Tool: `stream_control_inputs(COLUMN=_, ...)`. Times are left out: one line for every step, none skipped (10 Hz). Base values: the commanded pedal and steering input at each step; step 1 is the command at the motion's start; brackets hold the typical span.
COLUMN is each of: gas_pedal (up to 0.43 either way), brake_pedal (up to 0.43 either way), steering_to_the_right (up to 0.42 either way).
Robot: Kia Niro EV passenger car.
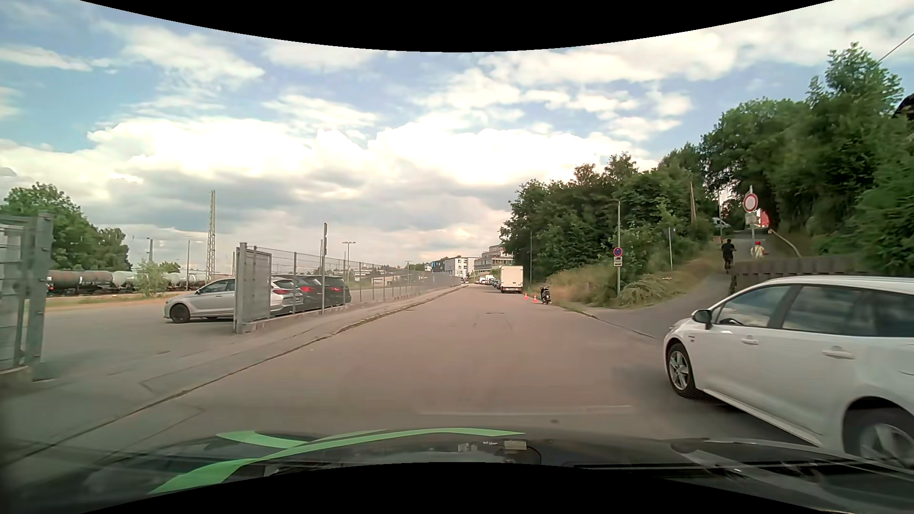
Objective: Follow the waypoints while adhering to traffic rules and regulations
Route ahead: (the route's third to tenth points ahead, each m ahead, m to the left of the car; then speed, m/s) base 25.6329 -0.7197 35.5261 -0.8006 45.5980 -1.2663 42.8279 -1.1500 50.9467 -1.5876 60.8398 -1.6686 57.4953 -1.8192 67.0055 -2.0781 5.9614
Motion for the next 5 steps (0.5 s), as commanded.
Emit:
stream_control_inputs(gas_pedal=0.13, brake_pedal=0.0, steering_to_the_right=0.017)
stream_control_inputs(gas_pedal=0.13, brake_pedal=0.0, steering_to_the_right=0.017)
stream_control_inputs(gas_pedal=0.13, brake_pedal=0.0, steering_to_the_right=0.017)
stream_control_inputs(gas_pedal=0.13, brake_pedal=0.0, steering_to_the_right=0.015)
stream_control_inputs(gas_pedal=0.13, brake_pedal=0.0, steering_to_the_right=0.011)
